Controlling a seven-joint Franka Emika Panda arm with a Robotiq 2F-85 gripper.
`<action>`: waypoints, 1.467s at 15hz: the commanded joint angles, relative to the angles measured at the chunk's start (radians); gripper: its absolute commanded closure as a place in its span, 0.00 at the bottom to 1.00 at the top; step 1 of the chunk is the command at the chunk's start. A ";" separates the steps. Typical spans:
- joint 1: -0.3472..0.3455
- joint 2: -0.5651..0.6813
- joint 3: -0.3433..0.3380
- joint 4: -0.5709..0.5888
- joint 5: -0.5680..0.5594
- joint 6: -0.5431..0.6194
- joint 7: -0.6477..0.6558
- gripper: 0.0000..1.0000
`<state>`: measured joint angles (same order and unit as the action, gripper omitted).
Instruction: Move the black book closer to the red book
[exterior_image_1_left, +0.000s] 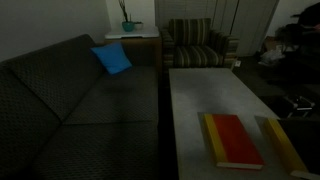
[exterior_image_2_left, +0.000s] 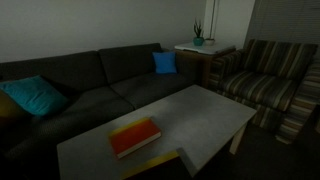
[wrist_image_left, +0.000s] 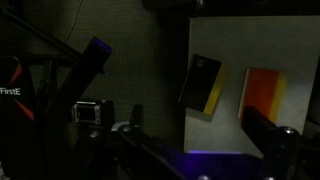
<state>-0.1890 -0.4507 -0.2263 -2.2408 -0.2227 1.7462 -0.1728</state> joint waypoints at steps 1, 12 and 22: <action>-0.001 0.001 0.000 0.003 0.001 -0.003 0.000 0.00; 0.007 0.022 0.005 0.010 -0.013 0.004 -0.019 0.00; 0.010 0.370 -0.057 0.129 0.034 0.070 -0.234 0.00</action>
<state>-0.1775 -0.2249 -0.2647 -2.1874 -0.2176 1.8169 -0.3101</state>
